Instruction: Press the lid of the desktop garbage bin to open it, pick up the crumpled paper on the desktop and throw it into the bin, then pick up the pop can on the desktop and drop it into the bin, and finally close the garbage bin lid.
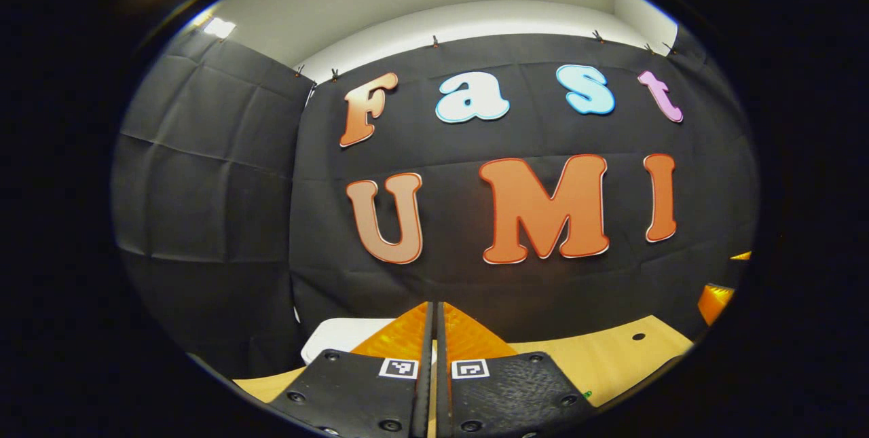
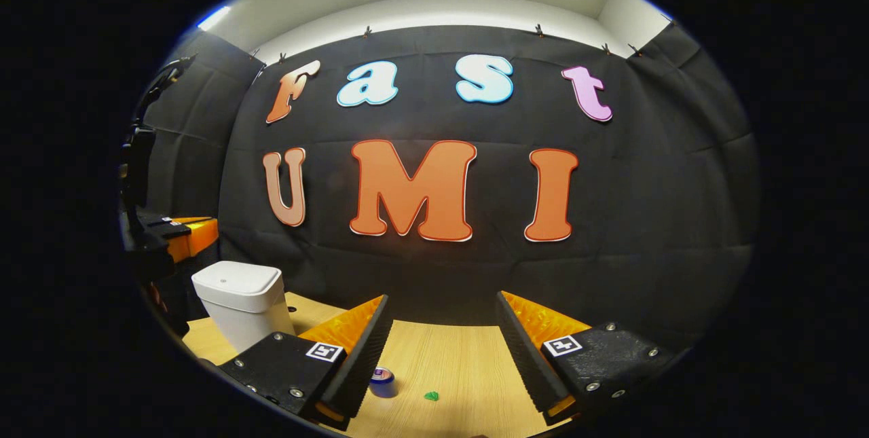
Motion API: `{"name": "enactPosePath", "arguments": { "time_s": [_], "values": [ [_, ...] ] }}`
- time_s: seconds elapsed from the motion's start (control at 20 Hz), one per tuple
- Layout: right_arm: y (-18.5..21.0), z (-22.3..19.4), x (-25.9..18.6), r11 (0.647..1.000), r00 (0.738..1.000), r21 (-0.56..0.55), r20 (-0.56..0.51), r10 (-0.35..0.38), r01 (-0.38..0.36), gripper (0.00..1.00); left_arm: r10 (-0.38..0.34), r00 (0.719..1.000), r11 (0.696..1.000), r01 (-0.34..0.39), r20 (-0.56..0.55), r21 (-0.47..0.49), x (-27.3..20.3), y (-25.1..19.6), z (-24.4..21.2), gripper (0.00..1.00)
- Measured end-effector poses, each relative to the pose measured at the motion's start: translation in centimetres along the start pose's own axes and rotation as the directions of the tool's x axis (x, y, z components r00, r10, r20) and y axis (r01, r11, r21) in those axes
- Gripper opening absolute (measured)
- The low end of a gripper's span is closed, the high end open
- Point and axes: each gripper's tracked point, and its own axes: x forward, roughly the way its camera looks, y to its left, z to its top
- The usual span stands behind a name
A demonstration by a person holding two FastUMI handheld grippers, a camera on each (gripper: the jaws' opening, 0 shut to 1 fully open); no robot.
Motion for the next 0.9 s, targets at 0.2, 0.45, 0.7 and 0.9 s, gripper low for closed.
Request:
{"name": "enactPosePath", "arguments": {
  "time_s": [0.2, 0.45, 0.7, 0.9],
  "values": [
    [0.1, -0.5, 0.1, 1.000, 1.000, -0.002, -0.011, -0.005, 0.005, 0.91, 0.040, 0.999, 0.999, -0.039, -0.035, 0.019, 2.5, 3.2, -1.4, 0.04],
    [-0.2, -1.0, 0.2, 1.000, 0.999, -0.007, -0.026, -0.026, 0.026, 0.92, 0.097, 0.985, 0.995, -0.101, -0.142, -0.023, 6.0, 7.5, -4.9, 0.04],
    [-0.6, -1.5, -0.1, 0.999, 0.998, -0.015, -0.040, -0.041, 0.041, 0.92, 0.082, 0.951, 0.981, -0.131, -0.299, -0.146, 8.4, 10.4, -9.5, 0.04],
    [-1.1, -2.1, 0.0, 0.999, 0.997, -0.016, -0.055, -0.052, 0.051, 0.92, 0.045, 0.917, 0.966, -0.141, -0.396, -0.215, 9.1, 11.2, -13.0, 0.00]
  ]
}}
